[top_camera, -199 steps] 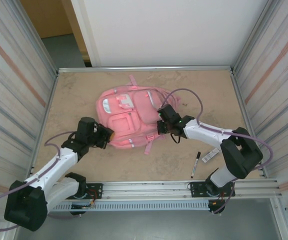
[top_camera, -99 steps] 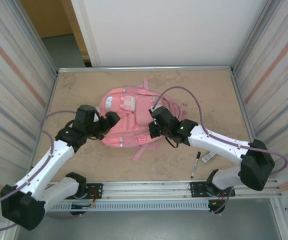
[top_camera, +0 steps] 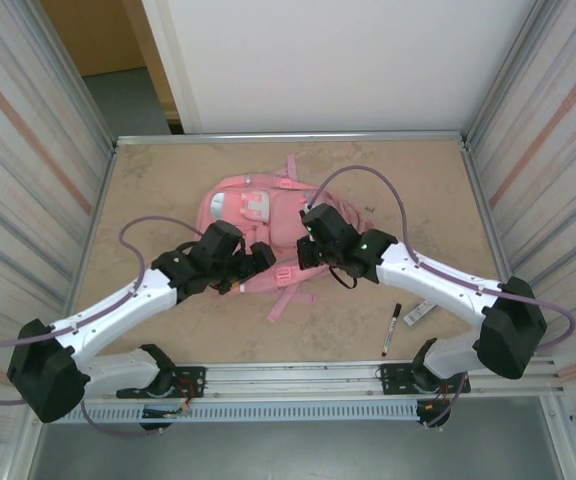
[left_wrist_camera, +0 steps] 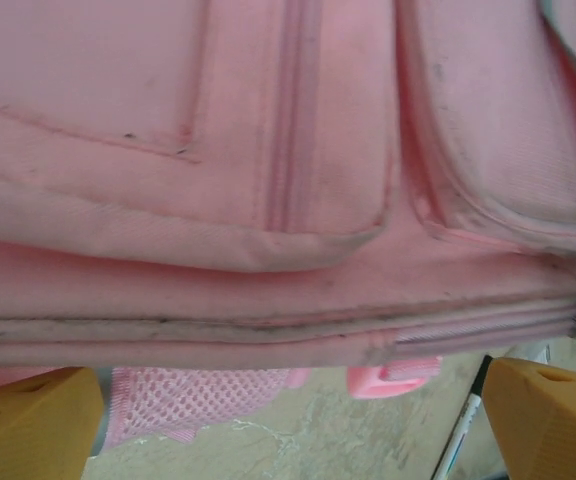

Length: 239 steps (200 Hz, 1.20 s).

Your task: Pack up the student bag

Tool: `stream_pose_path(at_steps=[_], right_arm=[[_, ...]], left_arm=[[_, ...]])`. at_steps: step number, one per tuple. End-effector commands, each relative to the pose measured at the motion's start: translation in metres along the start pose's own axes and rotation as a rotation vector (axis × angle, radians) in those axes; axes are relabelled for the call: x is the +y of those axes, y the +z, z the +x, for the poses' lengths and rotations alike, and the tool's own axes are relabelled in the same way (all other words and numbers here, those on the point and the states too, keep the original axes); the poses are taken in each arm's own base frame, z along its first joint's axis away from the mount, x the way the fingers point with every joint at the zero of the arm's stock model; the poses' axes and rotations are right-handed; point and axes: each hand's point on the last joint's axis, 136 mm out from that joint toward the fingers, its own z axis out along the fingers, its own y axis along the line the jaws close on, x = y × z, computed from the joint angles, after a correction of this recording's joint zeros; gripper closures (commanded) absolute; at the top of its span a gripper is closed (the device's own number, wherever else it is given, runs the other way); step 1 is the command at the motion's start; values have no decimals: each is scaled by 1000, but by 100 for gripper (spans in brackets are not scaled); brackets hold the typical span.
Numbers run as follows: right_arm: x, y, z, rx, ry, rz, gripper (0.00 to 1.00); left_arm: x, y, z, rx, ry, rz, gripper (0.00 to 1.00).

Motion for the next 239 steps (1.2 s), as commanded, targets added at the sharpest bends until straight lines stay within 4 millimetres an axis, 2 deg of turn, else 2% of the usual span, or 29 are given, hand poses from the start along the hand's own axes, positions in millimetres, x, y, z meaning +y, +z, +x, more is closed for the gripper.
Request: stream_pose_path(at_steps=[1,30,54,68,73,90,118,137,164,183,203,223,239], right_arm=[[21,-5,-19,-53,72,-85,100],[34,-6,-14,-51,73,-111,100],[47,-9,-11,-42,56,-152,100],[50,-10,-9,-36,63,-171,100],[50,-10,-8,-37,64,-170,100],[41,-6,-6,-47,57,-131,100],[10,-4,2,-81,43,-7,100],[-17,-3,3,-127,27,70,100],[-65,-13,6,-145,88,184,100],[-90,-17,10,-164,122,225,100],[-117,-19,15,-160,176,273,100],[-131,-19,13,-174,188,275,100],[-131,-24,5,-188,178,254,100]], left_arm=[[5,0,-14,-96,-130,-14,8],[17,4,-23,-168,-242,-35,20],[42,11,-29,-222,-298,-126,27],[49,11,-33,-229,-299,-161,34],[50,10,-36,-242,-291,-169,40],[52,2,-47,-294,-280,-191,71],[43,-21,-66,-371,-224,-148,100],[45,-31,-74,-357,-210,-131,100],[55,-36,-79,-347,-240,-113,100],[66,-31,-82,-334,-278,-102,100],[64,-23,-89,-269,-295,-17,100],[64,-17,-95,-196,-244,-11,100],[65,-13,-100,-123,-189,-24,100]])
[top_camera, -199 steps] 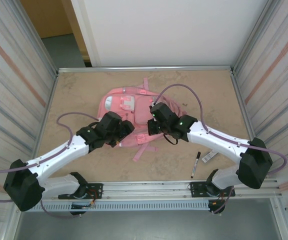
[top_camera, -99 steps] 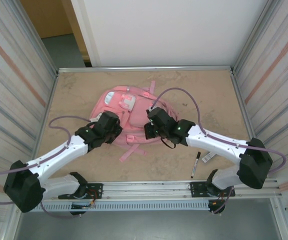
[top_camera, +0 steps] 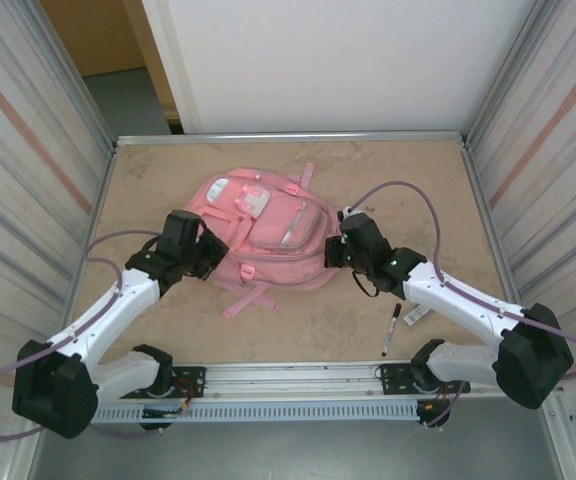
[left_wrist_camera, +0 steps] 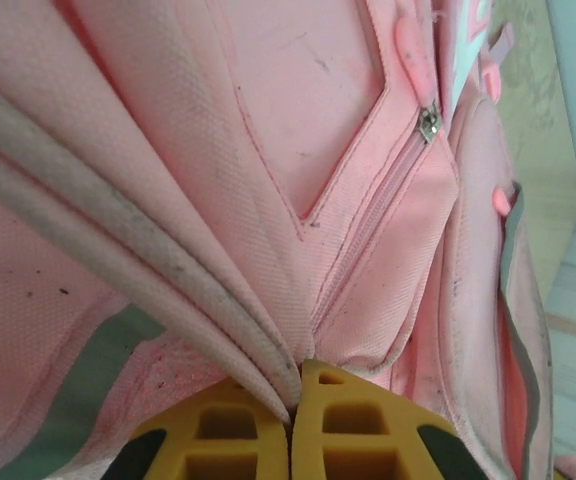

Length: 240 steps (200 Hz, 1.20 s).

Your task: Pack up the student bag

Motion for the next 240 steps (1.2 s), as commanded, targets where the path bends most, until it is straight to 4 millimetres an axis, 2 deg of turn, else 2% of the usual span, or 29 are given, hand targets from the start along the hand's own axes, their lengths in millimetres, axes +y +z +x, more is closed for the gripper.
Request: stream_pose_path(at_steps=[1,19,45,64,71,81,89,96,99,108,116,132,152,168,184,209,221,240], right_arm=[[-54,-14,-14,-56,-28,196,100],[-38,-16,-21,-52,-62,118,100],[11,-20,-23,39,-95,-77,100],[51,-21,-16,65,-169,-182,100],[66,-21,-14,67,-212,-209,100],[81,-19,-10,73,-266,-212,100],[85,-16,-8,80,-286,-182,100],[83,-13,-7,86,-284,-146,100],[81,-10,-7,85,-278,-124,96],[70,-4,-5,95,-251,-75,84],[63,1,-1,115,-231,-62,79],[49,8,9,184,-207,-67,67],[28,15,19,256,-194,-92,55],[13,20,19,303,-212,-104,52],[3,25,19,349,-264,-76,53],[-3,45,10,344,-282,-28,53],[-1,53,3,347,-252,-19,53],[1,63,0,346,-206,-15,53]], left_arm=[[5,0,-25,8,123,-49,100],[7,2,-39,48,175,-86,100],[11,11,-74,9,191,-136,100],[-9,25,-97,45,225,-99,100],[-22,30,-104,56,267,-77,100],[-31,37,-108,73,286,-77,100],[-33,40,-109,81,276,-78,100],[-34,40,-108,85,260,-74,100],[-33,40,-107,85,253,-75,100],[-30,39,-105,84,232,-79,83],[-25,37,-102,86,225,-84,68],[-15,29,-95,96,213,-109,56],[-12,10,-80,113,269,-130,52],[-11,-4,-60,112,328,-170,51],[-18,-10,-28,137,380,-172,51],[-22,-2,12,113,383,-194,51],[-24,9,24,108,346,-171,51],[-16,23,34,128,275,-183,51]])
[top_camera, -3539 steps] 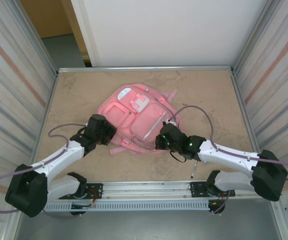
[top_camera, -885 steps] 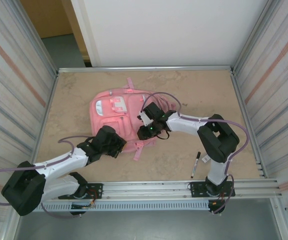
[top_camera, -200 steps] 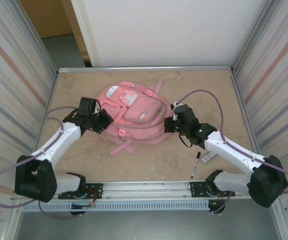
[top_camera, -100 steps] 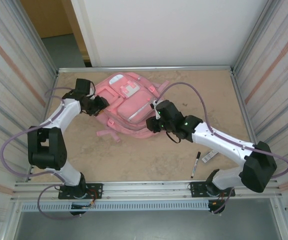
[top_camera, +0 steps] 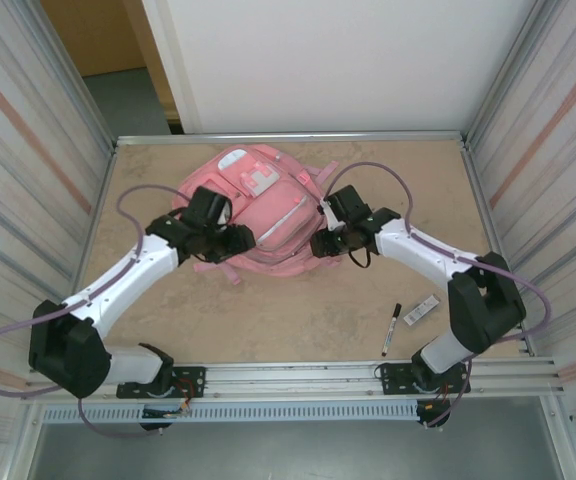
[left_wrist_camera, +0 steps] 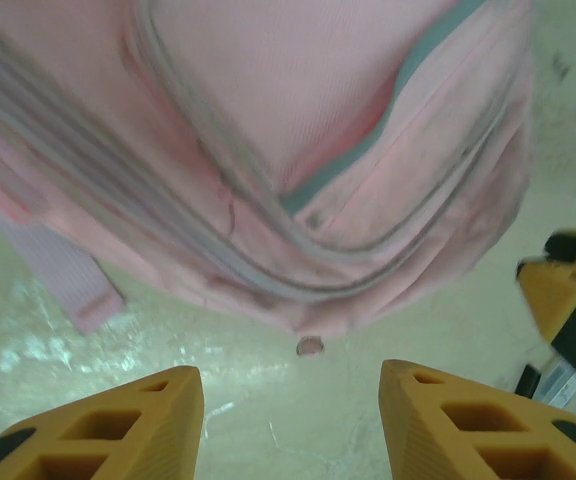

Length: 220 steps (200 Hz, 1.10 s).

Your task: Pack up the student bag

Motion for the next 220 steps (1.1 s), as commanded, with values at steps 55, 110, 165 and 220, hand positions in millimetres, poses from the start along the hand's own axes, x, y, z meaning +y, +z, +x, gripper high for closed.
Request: stream_pose_path(at_steps=[55,110,165,220], right_arm=[[11,1,-14,-27,22,-66,53],[14,-4,-11,-38,27,-76,54],[14,-12,-8,-48,17,-63,55],[-19,-66,-28,-331,-61,145,49]], left_arm=[[39,26,-7,-133,-227,-140,50],[30,47,-13,-97,-231,-130,53],[41,76,-13,-65,-228,-184,62],[9,40,-40,-85,-53,-101,100]])
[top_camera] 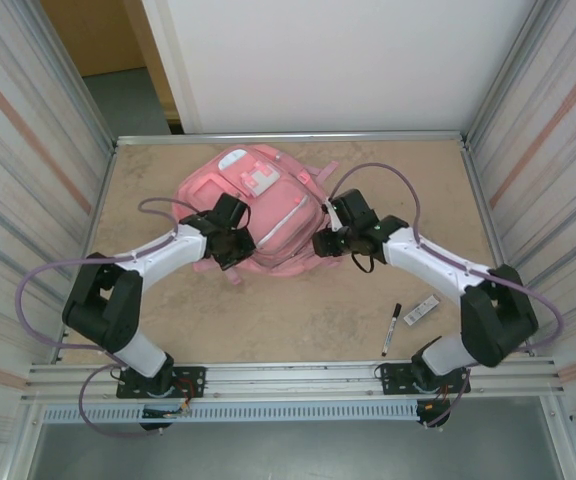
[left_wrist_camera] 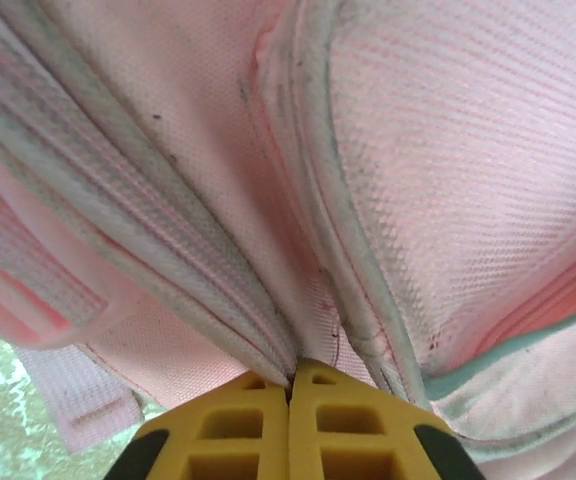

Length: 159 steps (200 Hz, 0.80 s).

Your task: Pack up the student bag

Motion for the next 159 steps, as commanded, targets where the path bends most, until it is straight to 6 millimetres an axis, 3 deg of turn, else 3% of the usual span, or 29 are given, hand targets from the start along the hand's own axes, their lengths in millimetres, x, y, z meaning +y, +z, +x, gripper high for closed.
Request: stream_pose_path(at_steps=[1,17,28,33,49,79,117,139,159], right_arm=[[-18,-38,-33,-209,-50,113,49],[-22,-54,-42,-296,-42,125,42],[-13,-58,-44,-304,-54,54,15],[-8,-58,-42,-290,-55,14,10],[18,-57,-32,-185,-110,-163,13],[50,-44,-16,-15,-185,-323,26],[77,-19,-3,85,-279,-398,25],[77,3,0,132,-298,-356,26],[52,25,-6,137,-209,-193,27]], left_arm=[[-22,-38,-23,-91,100,62,100],[-32,-66,-29,-135,116,133,100],[-40,-83,-31,-144,119,201,100],[-43,-89,-32,-144,114,233,100],[-48,-103,-33,-126,80,336,100],[-45,-112,-29,-79,57,460,100],[-34,-112,-23,-69,49,563,100],[-8,-101,-19,-64,10,489,100],[25,-90,-13,-53,-43,388,100]])
